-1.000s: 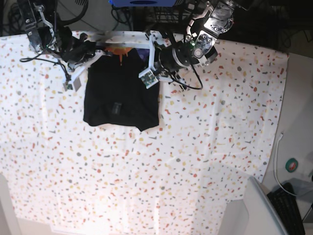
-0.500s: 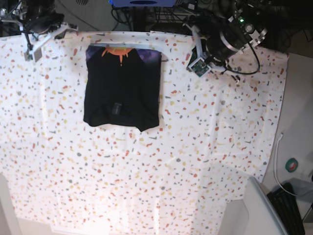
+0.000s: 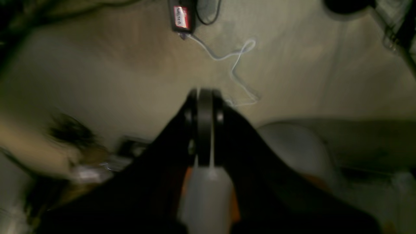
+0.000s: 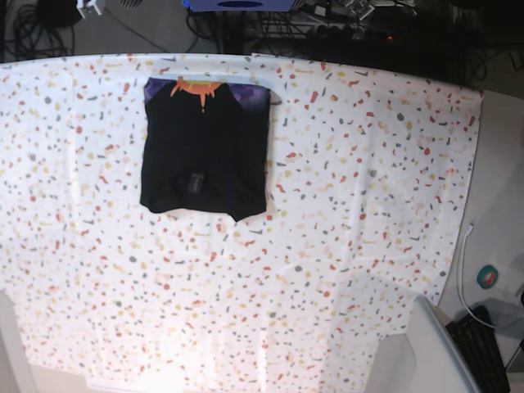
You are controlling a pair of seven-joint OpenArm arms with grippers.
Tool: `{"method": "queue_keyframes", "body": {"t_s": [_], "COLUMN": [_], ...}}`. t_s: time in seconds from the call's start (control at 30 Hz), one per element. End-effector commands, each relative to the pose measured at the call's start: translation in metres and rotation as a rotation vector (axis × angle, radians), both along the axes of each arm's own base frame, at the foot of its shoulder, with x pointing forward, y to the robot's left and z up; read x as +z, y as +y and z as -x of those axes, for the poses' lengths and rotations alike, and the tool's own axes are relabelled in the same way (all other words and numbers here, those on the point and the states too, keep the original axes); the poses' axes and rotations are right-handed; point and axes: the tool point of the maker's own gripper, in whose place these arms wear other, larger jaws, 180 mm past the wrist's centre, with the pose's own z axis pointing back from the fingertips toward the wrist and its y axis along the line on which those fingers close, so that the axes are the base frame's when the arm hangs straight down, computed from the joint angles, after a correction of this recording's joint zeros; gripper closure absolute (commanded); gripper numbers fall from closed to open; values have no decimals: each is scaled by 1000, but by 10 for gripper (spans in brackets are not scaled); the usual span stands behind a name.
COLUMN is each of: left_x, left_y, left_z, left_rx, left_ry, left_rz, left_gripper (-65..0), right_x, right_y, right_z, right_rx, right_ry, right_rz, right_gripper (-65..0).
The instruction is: Layout the t-shirt on the table in an organized manner, then fold the t-shirt properly
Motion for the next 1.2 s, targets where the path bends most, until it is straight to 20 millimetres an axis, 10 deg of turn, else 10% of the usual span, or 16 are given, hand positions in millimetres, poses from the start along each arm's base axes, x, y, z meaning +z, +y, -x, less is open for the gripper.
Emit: {"method": "queue_keyframes", "body": {"t_s": [0.0, 0.2, 0.33, 0.43, 1.17], "left_x": [-12, -92, -112, -112, -123], "left_y": [-5, 6, 19, 13, 7], "left_z": [5, 59, 78, 29, 5], "left_rx": [59, 359, 601, 651, 579], "left_ry": [-1, 30, 1, -150, -97], "left_rz": [33, 135, 133, 191, 182], "left_gripper": [0, 0, 0, 0, 0], "right_x": [-12, -84, -111, -117, -123], "right_y": [0, -5, -14, -8, 64], "right_z": [11, 71, 76, 60, 7], "right_rx": [61, 276, 315, 278, -51], "right_ry": [40, 190, 93, -53, -259], "right_rz": [-10, -50, -39, -55, -111], "right_gripper": [0, 0, 0, 0, 0]}}
